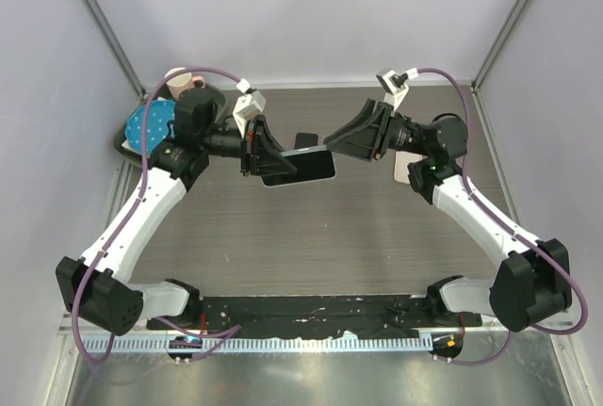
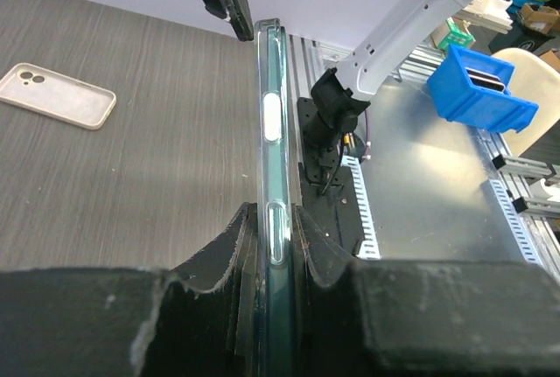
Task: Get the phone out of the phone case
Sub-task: Remove the phone case from the phone.
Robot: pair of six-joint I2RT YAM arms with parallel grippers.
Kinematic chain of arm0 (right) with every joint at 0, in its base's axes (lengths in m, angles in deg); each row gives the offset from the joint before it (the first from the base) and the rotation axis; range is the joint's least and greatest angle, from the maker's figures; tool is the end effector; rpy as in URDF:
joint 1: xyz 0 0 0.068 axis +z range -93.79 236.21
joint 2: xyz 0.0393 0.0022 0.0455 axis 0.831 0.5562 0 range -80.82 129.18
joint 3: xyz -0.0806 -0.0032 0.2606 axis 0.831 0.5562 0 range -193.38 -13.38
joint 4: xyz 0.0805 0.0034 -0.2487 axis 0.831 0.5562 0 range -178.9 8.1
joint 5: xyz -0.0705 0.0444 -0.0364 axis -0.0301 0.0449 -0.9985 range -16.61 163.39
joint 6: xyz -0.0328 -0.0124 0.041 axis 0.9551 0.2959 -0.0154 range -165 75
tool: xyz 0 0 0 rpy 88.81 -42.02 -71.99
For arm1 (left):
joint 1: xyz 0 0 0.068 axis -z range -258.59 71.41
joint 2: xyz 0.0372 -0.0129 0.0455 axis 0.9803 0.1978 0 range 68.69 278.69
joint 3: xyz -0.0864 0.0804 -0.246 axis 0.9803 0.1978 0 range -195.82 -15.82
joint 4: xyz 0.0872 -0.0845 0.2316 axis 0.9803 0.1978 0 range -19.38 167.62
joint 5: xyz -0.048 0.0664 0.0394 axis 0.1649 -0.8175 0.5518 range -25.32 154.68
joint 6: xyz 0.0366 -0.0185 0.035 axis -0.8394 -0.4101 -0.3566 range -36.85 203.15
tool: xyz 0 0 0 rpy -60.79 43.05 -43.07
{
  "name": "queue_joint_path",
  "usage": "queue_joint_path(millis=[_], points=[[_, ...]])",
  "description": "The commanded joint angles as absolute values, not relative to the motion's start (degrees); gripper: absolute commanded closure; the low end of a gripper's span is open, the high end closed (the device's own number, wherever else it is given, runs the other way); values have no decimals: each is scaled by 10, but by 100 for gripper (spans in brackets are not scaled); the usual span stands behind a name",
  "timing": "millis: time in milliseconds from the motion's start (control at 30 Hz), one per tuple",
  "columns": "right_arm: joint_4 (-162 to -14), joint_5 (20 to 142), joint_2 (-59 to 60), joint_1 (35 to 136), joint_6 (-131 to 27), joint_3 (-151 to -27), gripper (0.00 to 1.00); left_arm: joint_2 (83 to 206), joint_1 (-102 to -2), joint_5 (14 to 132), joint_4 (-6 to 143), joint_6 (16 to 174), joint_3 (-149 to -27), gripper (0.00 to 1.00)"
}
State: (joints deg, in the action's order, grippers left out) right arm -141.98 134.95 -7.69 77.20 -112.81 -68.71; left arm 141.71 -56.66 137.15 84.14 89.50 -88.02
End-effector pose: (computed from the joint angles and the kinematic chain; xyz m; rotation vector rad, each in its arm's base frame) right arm 0.2402 0.1257 0.4010 -0.6643 1.3857 1.7919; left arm 0.2386 -0.1327 0.4015 1.1453 1.4964 -1.4747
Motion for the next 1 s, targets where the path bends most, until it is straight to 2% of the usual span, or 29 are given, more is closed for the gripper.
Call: queue_joint_path(millis=[0,200,267,367,433,467,500,533,600,700,800,967], points=[[-1440,1329,-95,776,-1091,-667,53,1406,-570,1383,846,889,-918,100],[-1455,1311,-86,777,-1070,-658,54,1400,-566,1399,766,970,-890,100],[-1474,1310,-86,777,-1077,-658,58,1399,-566,1404,713,1023,-871,100],[-1505,1309,-85,777,-1099,-657,61,1397,-566,1405,572,1145,-831,100],[-1522,1304,-84,777,-1127,-656,61,1404,-570,1403,369,1250,-797,100],[-1528,1303,-81,777,-1133,-658,61,1407,-570,1399,305,1325,-775,100],[-1529,1304,-80,777,-1137,-661,62,1408,-571,1397,274,1326,-773,100],[-1531,1309,-80,777,-1137,-664,65,1410,-571,1394,282,1321,-773,100],[-1532,1314,-81,778,-1134,-664,66,1409,-571,1386,307,1301,-774,100],[-1519,1318,-83,781,-1126,-654,55,1409,-571,1374,308,1300,-771,100],[-1501,1325,-88,788,-1093,-648,50,1412,-574,1366,312,1300,-770,100],[-1485,1329,-89,793,-1057,-646,49,1416,-575,1355,324,1296,-772,100]])
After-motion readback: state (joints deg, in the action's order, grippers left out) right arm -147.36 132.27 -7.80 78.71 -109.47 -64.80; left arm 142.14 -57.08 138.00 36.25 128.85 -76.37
